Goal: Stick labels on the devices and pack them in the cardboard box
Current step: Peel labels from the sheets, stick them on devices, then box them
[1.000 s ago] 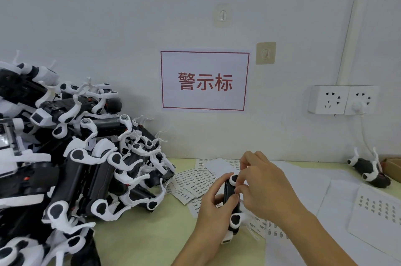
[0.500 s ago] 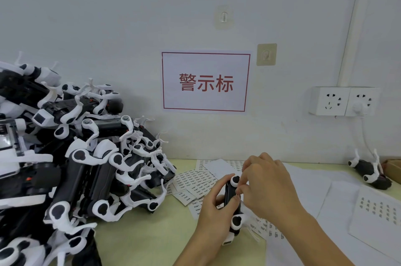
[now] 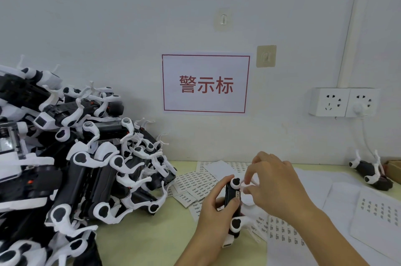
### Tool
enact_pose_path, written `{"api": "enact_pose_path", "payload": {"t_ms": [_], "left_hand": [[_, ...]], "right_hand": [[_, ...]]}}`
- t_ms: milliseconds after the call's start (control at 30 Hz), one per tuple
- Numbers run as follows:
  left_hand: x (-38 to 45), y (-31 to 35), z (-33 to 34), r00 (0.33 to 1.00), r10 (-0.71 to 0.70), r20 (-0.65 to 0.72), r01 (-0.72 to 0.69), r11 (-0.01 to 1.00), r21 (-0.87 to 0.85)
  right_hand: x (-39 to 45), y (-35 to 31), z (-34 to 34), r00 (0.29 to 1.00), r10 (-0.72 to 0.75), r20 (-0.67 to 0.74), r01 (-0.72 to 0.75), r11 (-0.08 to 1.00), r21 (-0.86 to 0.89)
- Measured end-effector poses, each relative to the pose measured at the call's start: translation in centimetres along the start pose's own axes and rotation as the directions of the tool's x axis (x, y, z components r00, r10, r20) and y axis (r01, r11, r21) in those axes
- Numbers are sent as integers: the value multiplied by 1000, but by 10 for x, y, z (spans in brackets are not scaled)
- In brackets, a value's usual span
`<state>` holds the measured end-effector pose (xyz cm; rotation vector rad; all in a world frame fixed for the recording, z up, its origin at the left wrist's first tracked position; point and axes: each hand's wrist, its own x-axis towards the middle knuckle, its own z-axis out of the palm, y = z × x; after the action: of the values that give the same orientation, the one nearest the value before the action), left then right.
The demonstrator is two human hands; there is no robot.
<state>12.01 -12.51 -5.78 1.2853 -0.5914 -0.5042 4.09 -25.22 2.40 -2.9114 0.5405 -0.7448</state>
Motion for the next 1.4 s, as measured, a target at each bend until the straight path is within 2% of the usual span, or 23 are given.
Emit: {"api": "enact_pose_path", "payload": {"t_ms": [100, 200, 300, 400, 433, 700, 833, 967, 1133, 1267, 1400], "left_hand": [[2, 0, -2, 999, -34, -8, 33, 994, -107], [5, 0, -5, 998, -61, -18, 55, 970, -235], [7, 1, -4, 998, -62, -13, 54, 949, -311], [5, 3, -1, 998, -57, 2, 54, 931, -362], [5, 3, -1, 998, -61, 4, 58, 929, -365], [10, -1, -3, 996, -92, 10, 90, 942, -323], [10, -2, -3, 998, -51, 28, 57, 963, -264], [4, -1, -1, 998, -14, 67, 33, 959, -283], [4, -2, 0, 997, 13, 77, 6, 970, -244], [3, -5, -1, 997, 21, 74, -6, 980, -197], [2, 0, 0, 994, 36, 103, -9, 966, -258]], "right_hand": [[1, 13, 3, 996, 48, 81, -69, 957, 280], [0, 17, 16, 989, 100, 111, -145, 807, 573], [-8, 13, 34, 966, 137, 219, -258, 566, 783], [-19, 0, 54, 945, 72, 319, -326, 250, 912], [-21, -4, 60, 947, 65, 315, -322, 194, 927], [-23, -9, 72, 978, 50, 201, -206, 155, 966], [-22, -6, 77, 973, 38, 226, -227, 14, 974], [-19, -3, 82, 967, 57, 249, -249, -10, 969], [-17, -1, 83, 953, -1, 304, -300, -168, 939], [-17, 6, 92, 951, 41, 305, -295, -159, 942], [-18, 6, 91, 959, 23, 281, -275, -155, 949]]}}
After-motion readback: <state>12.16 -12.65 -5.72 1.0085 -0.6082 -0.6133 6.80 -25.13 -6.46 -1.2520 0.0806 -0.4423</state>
